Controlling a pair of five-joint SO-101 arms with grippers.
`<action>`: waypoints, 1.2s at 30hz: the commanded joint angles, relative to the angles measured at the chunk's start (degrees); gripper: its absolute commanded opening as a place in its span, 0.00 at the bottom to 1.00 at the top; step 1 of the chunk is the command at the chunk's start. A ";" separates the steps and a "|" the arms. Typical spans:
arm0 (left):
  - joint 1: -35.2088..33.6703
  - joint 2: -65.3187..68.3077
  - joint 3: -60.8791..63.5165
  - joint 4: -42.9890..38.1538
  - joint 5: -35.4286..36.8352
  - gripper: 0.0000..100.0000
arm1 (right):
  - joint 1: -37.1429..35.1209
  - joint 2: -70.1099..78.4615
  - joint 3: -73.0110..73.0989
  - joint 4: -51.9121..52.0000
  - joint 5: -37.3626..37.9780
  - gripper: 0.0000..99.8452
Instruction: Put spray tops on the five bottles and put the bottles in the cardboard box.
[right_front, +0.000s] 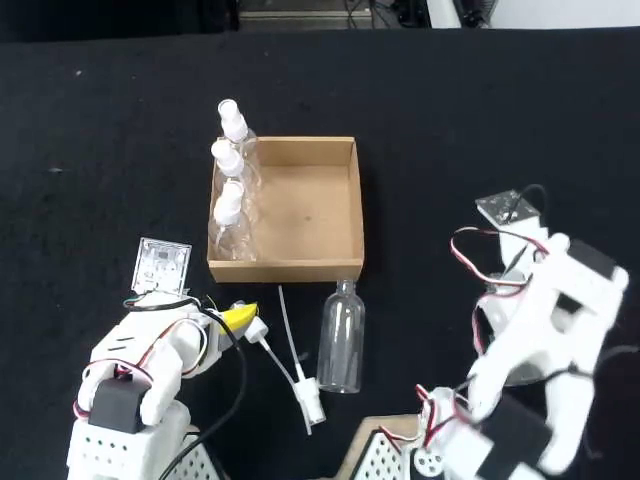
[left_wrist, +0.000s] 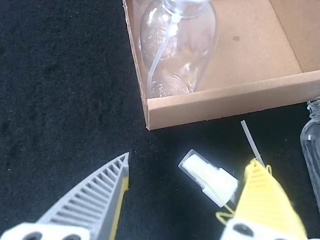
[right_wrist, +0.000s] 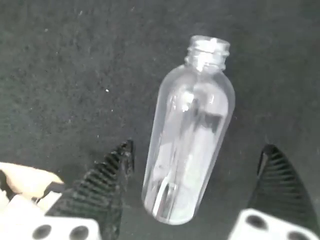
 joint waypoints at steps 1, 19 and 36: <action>-0.04 -0.26 -0.48 -0.26 -0.26 0.33 | -1.05 6.46 -6.81 -0.44 -1.76 0.36; -0.04 -0.26 -0.48 -0.09 -0.26 0.33 | 0.44 15.78 -15.43 1.76 -2.11 0.01; -0.04 -0.26 -0.48 -0.09 -0.26 0.33 | 7.38 21.23 -21.23 -3.87 -1.67 0.31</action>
